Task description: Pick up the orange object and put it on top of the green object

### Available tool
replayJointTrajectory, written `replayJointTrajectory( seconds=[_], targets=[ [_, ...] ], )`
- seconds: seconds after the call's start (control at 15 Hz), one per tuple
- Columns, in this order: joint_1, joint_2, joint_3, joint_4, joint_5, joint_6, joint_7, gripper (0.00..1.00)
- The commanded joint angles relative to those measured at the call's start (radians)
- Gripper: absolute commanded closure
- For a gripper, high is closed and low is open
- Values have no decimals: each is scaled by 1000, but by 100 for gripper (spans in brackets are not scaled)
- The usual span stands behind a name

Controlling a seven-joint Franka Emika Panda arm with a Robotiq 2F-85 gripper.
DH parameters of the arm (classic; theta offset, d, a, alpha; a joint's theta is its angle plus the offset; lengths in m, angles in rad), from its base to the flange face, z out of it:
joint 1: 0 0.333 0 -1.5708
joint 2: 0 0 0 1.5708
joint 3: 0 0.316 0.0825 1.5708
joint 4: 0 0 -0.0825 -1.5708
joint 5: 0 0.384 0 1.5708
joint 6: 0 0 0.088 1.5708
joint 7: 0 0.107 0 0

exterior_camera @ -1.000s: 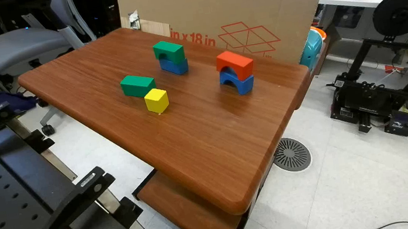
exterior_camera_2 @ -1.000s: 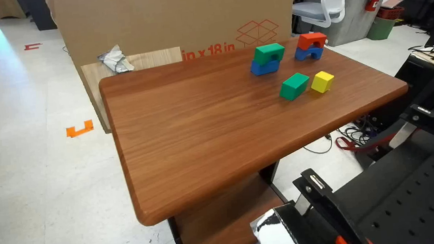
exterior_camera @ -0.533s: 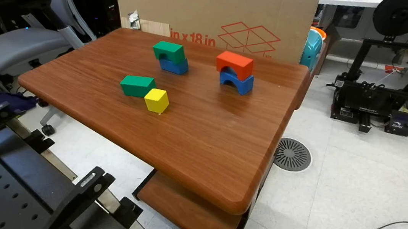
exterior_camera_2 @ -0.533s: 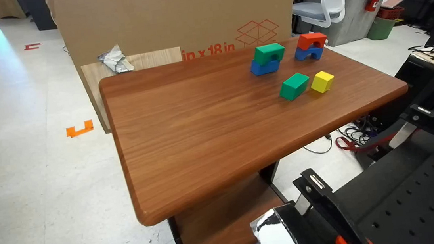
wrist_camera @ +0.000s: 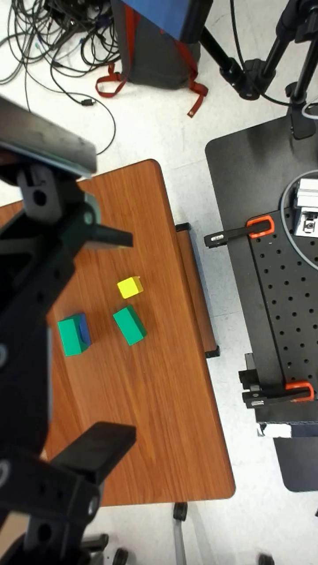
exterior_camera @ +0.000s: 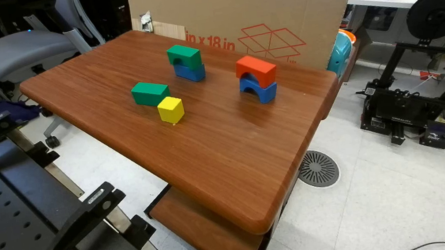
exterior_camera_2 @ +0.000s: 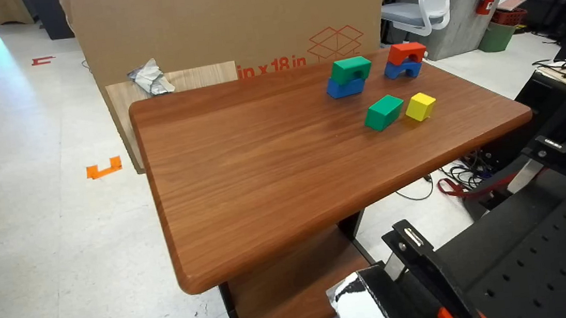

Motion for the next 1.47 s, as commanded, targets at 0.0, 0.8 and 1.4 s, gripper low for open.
replayJointTrajectory(
  seconds=[0.0,0.8,1.4],
  targets=[
    [-10,49,2,33,21,83,13,0],
    [-13,485,-19,189,113,445,-50,0],
    [-44,790,-14,379,61,485,-51,0]
  ],
)
